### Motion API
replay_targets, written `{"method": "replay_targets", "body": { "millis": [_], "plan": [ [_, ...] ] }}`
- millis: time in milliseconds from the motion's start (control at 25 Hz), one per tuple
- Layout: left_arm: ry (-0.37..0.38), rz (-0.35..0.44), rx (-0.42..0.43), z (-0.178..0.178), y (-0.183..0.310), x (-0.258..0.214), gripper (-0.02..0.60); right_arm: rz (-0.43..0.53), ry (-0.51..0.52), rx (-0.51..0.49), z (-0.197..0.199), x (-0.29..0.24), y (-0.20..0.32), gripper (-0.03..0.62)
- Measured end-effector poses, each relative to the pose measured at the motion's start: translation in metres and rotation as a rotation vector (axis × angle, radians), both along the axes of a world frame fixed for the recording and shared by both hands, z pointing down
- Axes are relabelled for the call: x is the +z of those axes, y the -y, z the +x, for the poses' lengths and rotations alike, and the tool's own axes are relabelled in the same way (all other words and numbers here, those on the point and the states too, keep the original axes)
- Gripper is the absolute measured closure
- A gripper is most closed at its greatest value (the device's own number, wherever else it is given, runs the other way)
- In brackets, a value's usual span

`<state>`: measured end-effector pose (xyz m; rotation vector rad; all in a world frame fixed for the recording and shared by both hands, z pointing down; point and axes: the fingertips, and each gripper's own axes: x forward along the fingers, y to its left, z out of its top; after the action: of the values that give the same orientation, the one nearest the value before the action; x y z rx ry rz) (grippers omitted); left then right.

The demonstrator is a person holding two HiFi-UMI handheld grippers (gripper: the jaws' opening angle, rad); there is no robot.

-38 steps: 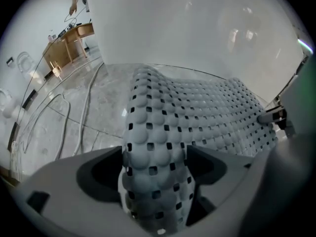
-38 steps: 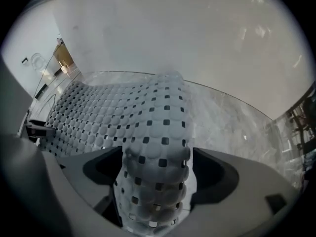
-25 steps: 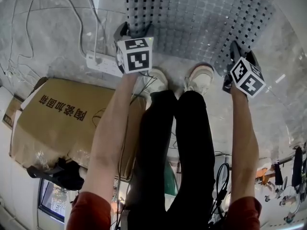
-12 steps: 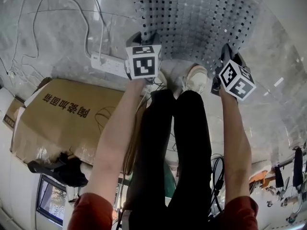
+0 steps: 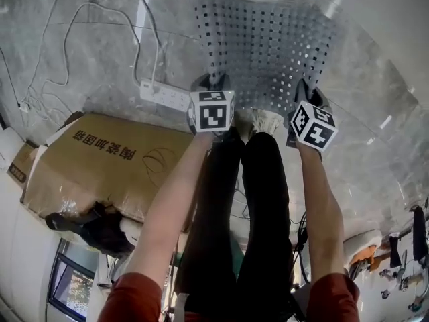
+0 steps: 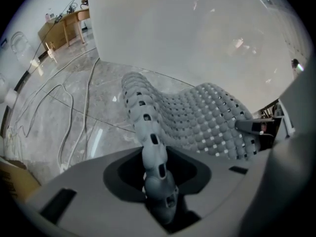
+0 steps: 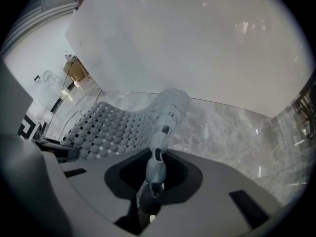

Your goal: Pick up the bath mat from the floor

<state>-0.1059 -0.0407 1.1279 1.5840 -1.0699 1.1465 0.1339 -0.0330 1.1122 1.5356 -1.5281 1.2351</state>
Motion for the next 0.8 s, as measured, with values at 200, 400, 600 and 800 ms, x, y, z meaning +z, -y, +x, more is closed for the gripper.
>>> {"method": "replay_targets", "body": {
  "millis": [200,400,600,800],
  "plan": [
    [0.002,0.000,-0.062,-0.005,-0.016,-0.055,0.465,0.010,-0.003,-0.013,-0.007,-0.051,-0.009,0.536],
    [-0.009,0.022,-0.086,-0.007,-0.028,-0.126,0.474,0.032,-0.006,-0.030,-0.019,-0.119,-0.015,0.537],
    [-0.032,0.099,-0.100,0.000,-0.012,-0.204,0.479,0.094,-0.005,-0.030,-0.025,-0.197,-0.005,0.537],
    [-0.054,0.178,-0.107,-0.001,-0.002,-0.282,0.483,0.155,0.024,-0.004,-0.032,-0.281,0.000,0.539]
  ]
}}
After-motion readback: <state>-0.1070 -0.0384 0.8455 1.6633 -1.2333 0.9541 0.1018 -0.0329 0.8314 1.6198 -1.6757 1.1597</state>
